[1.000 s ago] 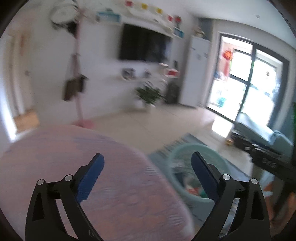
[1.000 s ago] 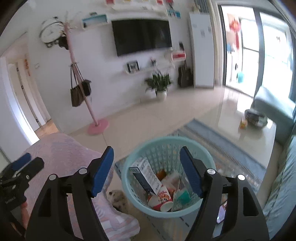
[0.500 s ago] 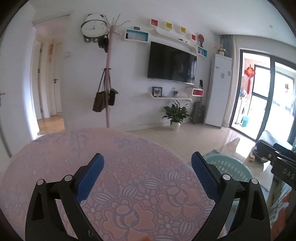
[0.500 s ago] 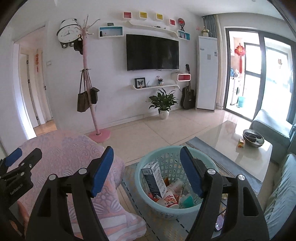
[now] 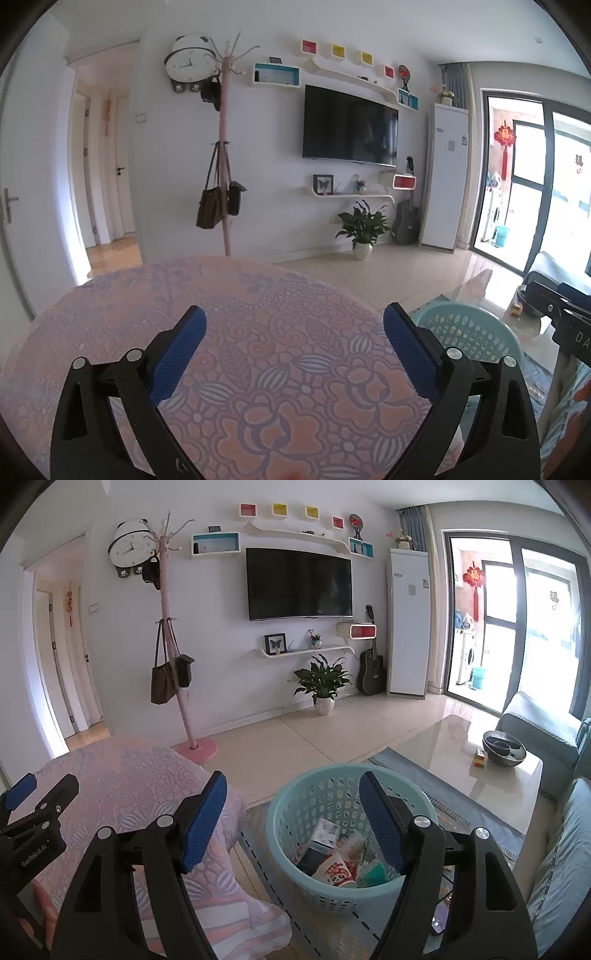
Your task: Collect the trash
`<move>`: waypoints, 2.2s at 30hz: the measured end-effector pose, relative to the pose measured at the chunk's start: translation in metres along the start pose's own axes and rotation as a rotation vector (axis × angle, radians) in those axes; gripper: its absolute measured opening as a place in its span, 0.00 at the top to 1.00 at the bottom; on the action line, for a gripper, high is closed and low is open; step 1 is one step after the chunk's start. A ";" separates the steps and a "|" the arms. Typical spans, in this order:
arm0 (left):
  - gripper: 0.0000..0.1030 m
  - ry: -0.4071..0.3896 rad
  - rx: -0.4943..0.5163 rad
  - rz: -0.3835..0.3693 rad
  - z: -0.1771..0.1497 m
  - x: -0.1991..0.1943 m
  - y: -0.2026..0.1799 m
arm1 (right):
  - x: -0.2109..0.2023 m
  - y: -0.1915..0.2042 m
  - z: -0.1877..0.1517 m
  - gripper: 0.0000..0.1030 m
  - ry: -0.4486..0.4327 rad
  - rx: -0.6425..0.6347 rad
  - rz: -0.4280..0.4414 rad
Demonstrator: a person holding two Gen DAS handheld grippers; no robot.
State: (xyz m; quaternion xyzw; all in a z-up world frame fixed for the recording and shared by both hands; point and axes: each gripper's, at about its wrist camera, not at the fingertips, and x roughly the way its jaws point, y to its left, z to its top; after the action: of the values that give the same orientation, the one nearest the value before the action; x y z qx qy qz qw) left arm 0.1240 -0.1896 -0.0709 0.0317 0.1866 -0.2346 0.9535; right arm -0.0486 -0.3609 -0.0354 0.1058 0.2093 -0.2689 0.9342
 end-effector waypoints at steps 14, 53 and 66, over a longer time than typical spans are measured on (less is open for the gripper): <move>0.09 0.010 -0.032 -0.006 0.000 -0.003 0.003 | 0.003 0.005 -0.001 0.32 0.012 -0.008 0.007; 0.09 0.000 -0.042 -0.018 0.006 -0.008 0.004 | 0.004 0.002 -0.002 0.32 0.024 -0.001 0.042; 0.09 0.003 -0.046 -0.016 0.008 -0.009 0.004 | 0.007 0.003 -0.004 0.32 0.025 -0.015 0.031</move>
State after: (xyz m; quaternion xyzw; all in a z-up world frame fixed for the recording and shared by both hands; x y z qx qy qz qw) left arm 0.1209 -0.1834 -0.0606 0.0088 0.1937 -0.2380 0.9517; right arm -0.0433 -0.3602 -0.0415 0.1053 0.2211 -0.2517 0.9363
